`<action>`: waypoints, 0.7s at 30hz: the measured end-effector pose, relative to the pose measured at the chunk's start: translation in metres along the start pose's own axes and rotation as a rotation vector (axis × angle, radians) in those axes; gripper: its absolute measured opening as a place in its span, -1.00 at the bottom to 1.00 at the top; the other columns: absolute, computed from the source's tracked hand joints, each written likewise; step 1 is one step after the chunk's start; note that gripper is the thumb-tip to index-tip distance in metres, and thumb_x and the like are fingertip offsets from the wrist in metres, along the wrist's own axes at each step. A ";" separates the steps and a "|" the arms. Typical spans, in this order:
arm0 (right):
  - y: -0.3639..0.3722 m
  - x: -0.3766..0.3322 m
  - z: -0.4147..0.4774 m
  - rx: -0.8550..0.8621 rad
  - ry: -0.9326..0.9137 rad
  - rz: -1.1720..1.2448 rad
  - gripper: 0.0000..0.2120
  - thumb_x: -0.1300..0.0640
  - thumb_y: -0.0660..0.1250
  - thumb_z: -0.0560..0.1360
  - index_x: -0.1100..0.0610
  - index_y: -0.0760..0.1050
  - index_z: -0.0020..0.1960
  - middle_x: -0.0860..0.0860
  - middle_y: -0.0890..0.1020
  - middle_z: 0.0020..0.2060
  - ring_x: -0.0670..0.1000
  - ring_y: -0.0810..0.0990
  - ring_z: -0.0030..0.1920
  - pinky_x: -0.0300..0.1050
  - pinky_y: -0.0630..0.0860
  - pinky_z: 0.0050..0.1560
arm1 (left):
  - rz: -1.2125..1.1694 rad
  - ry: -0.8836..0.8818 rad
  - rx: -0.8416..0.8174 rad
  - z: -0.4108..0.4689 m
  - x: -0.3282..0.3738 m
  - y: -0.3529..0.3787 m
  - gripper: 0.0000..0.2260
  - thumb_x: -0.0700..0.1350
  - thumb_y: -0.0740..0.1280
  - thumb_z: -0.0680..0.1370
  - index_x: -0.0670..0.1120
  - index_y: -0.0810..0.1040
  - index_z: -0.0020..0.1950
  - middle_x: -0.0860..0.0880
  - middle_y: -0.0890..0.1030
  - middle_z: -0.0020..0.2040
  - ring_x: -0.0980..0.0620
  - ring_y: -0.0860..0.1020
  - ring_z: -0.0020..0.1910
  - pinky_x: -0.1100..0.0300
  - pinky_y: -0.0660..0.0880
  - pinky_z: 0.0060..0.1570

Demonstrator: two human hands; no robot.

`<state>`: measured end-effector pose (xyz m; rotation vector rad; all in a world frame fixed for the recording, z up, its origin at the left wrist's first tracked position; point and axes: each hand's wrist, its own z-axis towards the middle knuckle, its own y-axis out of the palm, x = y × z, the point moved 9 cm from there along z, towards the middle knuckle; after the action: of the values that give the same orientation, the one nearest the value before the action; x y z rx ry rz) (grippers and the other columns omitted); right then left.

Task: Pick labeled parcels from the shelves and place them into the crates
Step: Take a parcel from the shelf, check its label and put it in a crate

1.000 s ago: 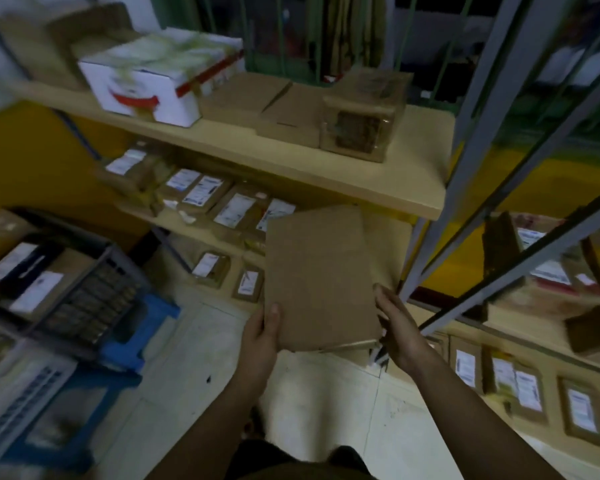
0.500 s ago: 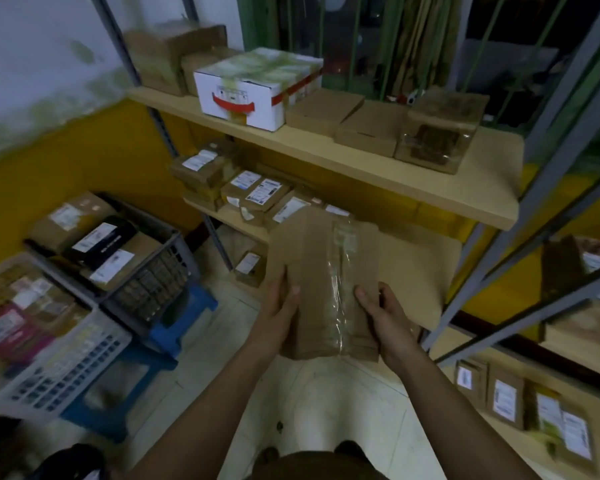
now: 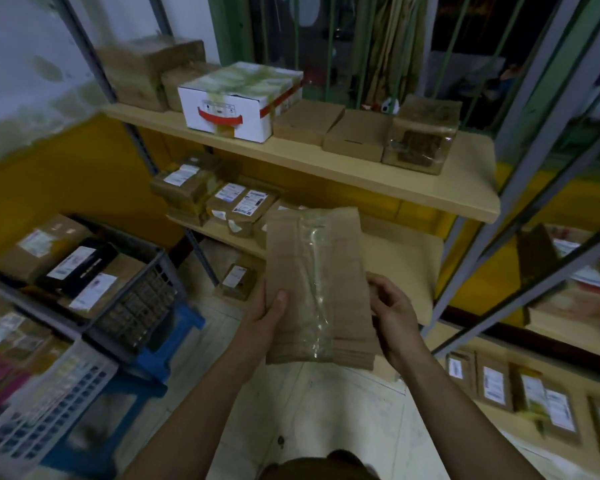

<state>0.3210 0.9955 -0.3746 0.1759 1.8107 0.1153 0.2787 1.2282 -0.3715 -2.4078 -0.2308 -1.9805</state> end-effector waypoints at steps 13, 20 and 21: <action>-0.018 -0.029 -0.004 0.161 -0.041 -0.071 -0.49 0.17 0.43 0.57 0.02 0.42 0.48 0.00 0.67 0.17 -0.10 0.72 -0.08 -0.22 0.62 -0.21 | 0.446 0.285 0.036 0.027 0.046 -0.008 -0.53 0.32 0.14 0.59 0.39 0.23 0.51 0.08 0.17 0.62 0.06 0.17 0.58 -0.12 0.21 0.54; -0.002 -0.040 -0.015 0.139 -0.133 -0.009 -0.65 0.27 0.36 0.59 0.08 0.55 0.36 0.06 0.71 0.09 -0.07 0.72 -0.07 -0.25 0.59 -0.23 | -0.026 0.054 -0.062 0.034 0.018 -0.014 -0.21 0.45 0.29 0.43 0.09 0.34 0.57 0.02 0.49 0.46 0.07 0.50 0.39 -0.06 0.50 0.35; 0.000 -0.040 -0.016 0.136 -0.134 -0.011 -0.65 0.26 0.36 0.59 0.07 0.56 0.35 0.05 0.71 0.08 -0.06 0.72 -0.07 -0.25 0.59 -0.23 | -0.053 0.053 -0.059 0.033 0.017 -0.015 -0.20 0.43 0.31 0.43 0.03 0.35 0.56 0.00 0.53 0.43 0.09 0.55 0.33 0.04 0.56 0.26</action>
<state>0.3151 0.9884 -0.3322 0.2636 1.6856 -0.0269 0.3122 1.2483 -0.3627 -2.4049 -0.2402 -2.0994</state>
